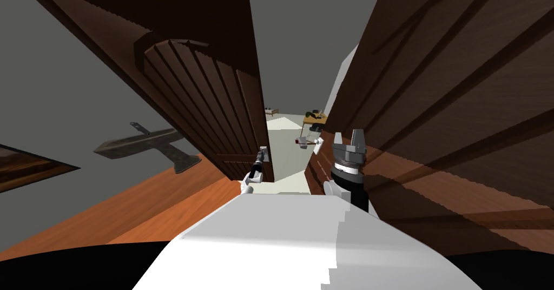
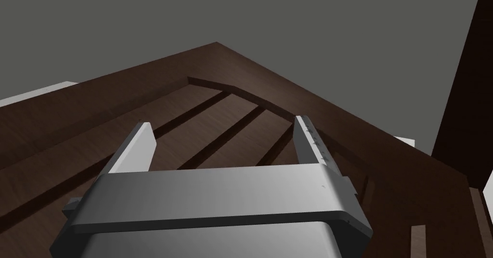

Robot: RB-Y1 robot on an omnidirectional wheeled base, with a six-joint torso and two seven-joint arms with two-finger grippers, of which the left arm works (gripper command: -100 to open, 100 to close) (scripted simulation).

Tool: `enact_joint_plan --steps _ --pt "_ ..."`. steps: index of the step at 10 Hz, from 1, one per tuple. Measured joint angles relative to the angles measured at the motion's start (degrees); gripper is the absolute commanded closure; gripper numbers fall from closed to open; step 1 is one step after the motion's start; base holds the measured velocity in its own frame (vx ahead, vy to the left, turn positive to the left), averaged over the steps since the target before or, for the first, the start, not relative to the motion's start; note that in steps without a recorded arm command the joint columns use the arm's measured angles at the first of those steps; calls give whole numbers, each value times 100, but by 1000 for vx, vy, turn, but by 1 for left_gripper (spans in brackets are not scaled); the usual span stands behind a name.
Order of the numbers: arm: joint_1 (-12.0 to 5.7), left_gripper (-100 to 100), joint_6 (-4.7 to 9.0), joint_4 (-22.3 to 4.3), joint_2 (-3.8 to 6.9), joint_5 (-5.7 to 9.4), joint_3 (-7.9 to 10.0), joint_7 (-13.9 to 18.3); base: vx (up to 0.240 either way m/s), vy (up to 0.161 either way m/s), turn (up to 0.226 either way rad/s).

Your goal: Push the door open

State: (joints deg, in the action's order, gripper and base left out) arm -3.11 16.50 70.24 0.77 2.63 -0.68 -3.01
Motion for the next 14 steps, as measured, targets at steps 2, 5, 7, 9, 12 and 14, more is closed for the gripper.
enact_joint_plan --steps 2,5,7,9,12,14 --pt "-55 100 10 -77 -85 4 159 -49 195 -102 70" --pt "-150 100 22 -141 -174 11 340 -104 125 -71 50" --pt "-155 100 30 -134 -132 81 262 -139 116 -22 218" --pt "-137 100 20 -181 -81 247 15 -297 153 -24 257" --pt "-142 100 39 -183 -8 525 -343 -567 158 -11 242" --pt "-153 100 78 -173 47 723 -536 -756 173 -24 387"
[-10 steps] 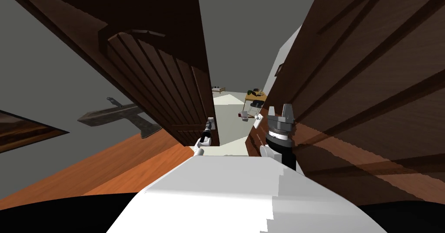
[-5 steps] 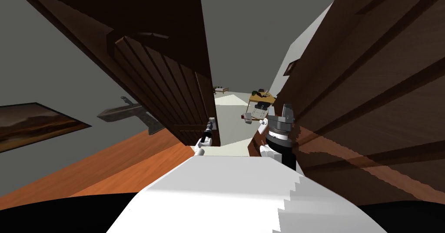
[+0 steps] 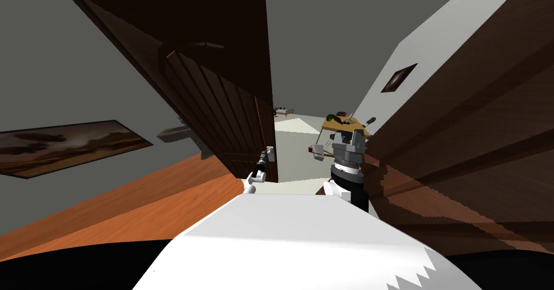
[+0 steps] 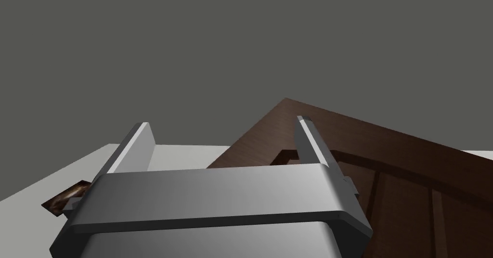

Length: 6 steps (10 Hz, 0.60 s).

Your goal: Push the door open

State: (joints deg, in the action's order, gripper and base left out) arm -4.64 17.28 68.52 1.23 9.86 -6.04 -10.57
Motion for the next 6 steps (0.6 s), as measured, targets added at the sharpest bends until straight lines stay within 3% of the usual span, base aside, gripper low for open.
enact_joint_plan --steps 1,3,6 --pt "-39 -100 38 -55 31 139 -135 -113 -10 39 99" --pt "-22 -100 32 -32 121 146 -176 -139 -162 88 -43" --pt "51 -100 27 25 108 138 -250 -161 -231 66 16"
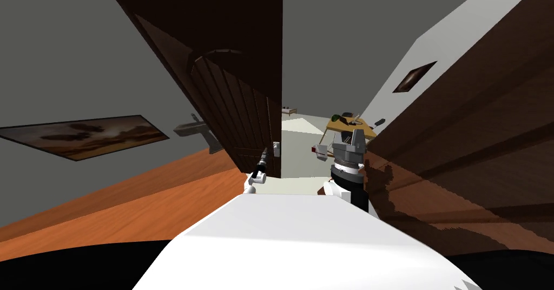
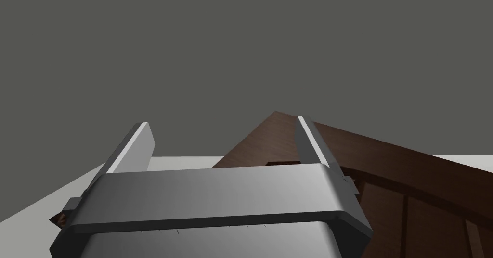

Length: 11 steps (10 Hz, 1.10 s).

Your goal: Push the door open

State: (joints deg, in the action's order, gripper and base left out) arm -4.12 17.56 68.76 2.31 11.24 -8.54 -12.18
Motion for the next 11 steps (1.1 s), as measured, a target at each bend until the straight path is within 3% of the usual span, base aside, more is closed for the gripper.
enact_joint_plan --steps 4,5,9,11 --pt "103 -100 -76 155 -382 -2 -103 -60 -175 -67 16" --pt "99 -100 -73 146 -394 -2 -104 -61 64 24 -32" --pt "101 -100 -58 154 -109 -14 -65 -81 212 30 -22" --pt "59 -100 37 48 -111 -25 -38 -94 173 -71 -17"
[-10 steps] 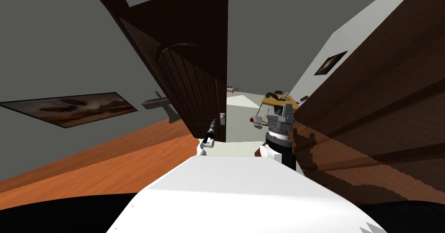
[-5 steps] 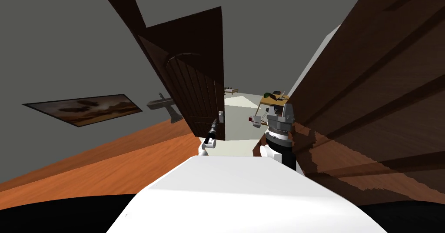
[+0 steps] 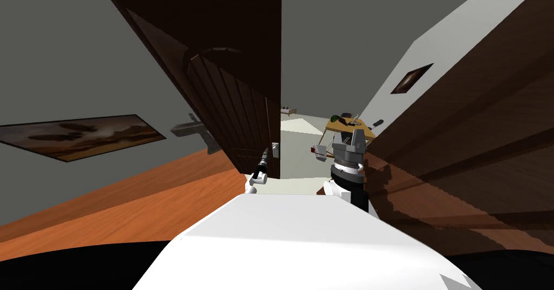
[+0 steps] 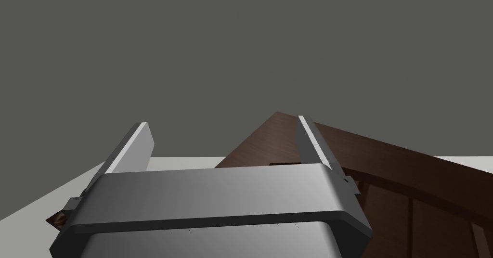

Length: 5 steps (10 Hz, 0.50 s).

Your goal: Push the door open

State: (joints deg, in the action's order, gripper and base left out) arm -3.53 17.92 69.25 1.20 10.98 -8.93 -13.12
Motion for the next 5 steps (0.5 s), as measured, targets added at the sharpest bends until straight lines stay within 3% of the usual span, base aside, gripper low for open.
enact_joint_plan --steps 2,4,5 --pt "-23 -100 56 -59 -106 -9 23 -13 172 -90 -16" --pt "-3 -100 85 -56 -291 -21 34 -30 86 -81 -2" --pt "-2 100 92 -56 -303 -21 32 -30 -5 5 0"
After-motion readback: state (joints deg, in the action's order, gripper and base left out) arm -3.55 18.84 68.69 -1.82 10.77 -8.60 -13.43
